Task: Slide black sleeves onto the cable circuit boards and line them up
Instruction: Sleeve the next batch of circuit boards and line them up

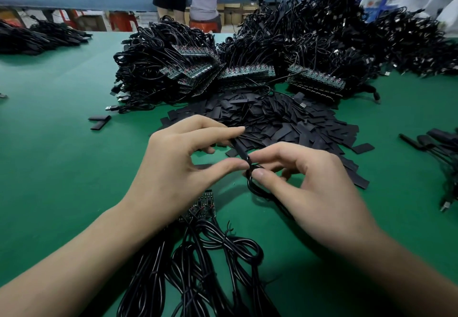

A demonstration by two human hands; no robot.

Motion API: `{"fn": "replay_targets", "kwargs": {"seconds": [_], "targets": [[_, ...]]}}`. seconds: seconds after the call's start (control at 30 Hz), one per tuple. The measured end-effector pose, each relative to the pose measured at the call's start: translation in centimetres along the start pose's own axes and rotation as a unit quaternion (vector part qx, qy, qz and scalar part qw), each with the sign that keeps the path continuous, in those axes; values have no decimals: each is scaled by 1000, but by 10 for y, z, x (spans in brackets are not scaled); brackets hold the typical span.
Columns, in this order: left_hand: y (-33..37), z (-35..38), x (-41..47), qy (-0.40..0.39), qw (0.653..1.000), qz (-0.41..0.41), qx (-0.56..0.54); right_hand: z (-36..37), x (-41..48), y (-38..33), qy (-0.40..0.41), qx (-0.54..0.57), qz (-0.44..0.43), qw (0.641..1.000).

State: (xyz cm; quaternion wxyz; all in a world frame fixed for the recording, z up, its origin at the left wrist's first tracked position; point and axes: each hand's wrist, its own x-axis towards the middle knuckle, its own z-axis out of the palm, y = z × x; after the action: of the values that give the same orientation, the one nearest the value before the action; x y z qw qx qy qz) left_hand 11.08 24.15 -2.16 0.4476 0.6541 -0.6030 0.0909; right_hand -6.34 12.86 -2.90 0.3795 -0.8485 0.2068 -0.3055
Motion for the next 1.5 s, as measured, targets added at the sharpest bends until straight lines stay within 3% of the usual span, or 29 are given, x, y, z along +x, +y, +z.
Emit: {"fn": "replay_targets", "kwargs": {"seconds": [0.23, 0.7, 1.03, 1.37, 1.5], "targets": [[-1, 1, -1, -14, 999, 14, -28, 2, -2, 0, 32, -73, -69, 994], [2, 1, 1, 10, 998, 59, -10, 2, -2, -5, 26, 3, -33, 999], [-4, 1, 1, 3, 999, 29, -24, 5, -1, 2, -9, 40, 7, 999], [-2, 8, -3, -38, 999, 2, -27, 12, -6, 4, 5, -108, -56, 993], [-4, 8, -2, -6, 999, -16, -32, 13, -5, 6, 7, -124, -48, 991]]}}
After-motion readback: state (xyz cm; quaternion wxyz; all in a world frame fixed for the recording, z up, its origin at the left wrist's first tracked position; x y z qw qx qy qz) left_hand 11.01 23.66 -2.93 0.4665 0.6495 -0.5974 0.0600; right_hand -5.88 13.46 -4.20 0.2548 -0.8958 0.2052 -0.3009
